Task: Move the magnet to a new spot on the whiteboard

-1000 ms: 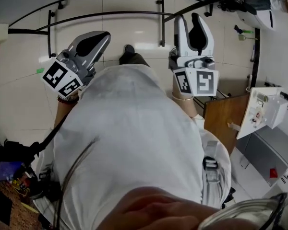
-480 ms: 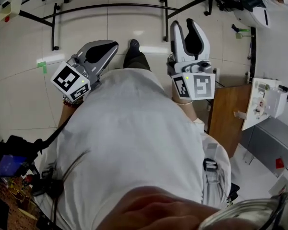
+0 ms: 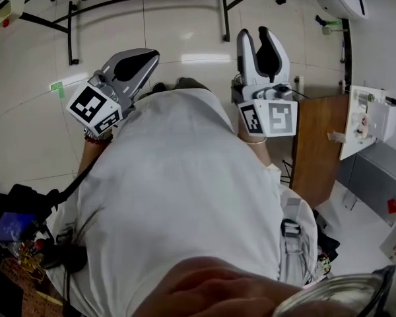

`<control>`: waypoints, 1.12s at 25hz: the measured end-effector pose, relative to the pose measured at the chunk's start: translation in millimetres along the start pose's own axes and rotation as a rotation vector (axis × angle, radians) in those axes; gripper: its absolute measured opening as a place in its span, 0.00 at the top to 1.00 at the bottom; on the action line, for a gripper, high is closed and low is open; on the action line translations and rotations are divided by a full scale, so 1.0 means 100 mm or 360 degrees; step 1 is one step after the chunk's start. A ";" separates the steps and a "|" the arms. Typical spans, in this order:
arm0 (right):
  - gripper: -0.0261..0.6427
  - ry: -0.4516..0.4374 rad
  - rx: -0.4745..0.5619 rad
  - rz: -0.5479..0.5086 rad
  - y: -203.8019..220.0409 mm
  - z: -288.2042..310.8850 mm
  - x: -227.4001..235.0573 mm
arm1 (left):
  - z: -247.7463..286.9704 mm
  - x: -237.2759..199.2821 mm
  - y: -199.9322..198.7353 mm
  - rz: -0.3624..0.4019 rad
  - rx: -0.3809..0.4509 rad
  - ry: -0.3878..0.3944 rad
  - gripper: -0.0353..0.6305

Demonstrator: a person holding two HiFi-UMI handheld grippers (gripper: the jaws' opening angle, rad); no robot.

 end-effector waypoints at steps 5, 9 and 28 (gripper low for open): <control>0.74 -0.0173 0.0054 -0.0047 -0.10 0.15 -0.17 | 0.00 -0.03 -0.01 -0.0024 0.0010 -0.0029 0.94; 0.74 -0.0327 0.0093 -0.0060 -0.11 0.19 -0.23 | 0.10 -0.03 -0.01 -0.0016 -0.0022 -0.0034 0.94; 0.75 -0.0415 0.0037 0.0120 0.18 -0.18 0.70 | 1.03 0.56 0.01 0.0079 -0.0198 -0.0019 0.94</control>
Point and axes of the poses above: the fingertips, and each gripper's own axes: z forward along the fingers, x to its right, y out of its underside, the point moved 8 cm from there along -z, backward along the fingers, and after that the axes turned 4 degrees about y, right-handed, at the moved point
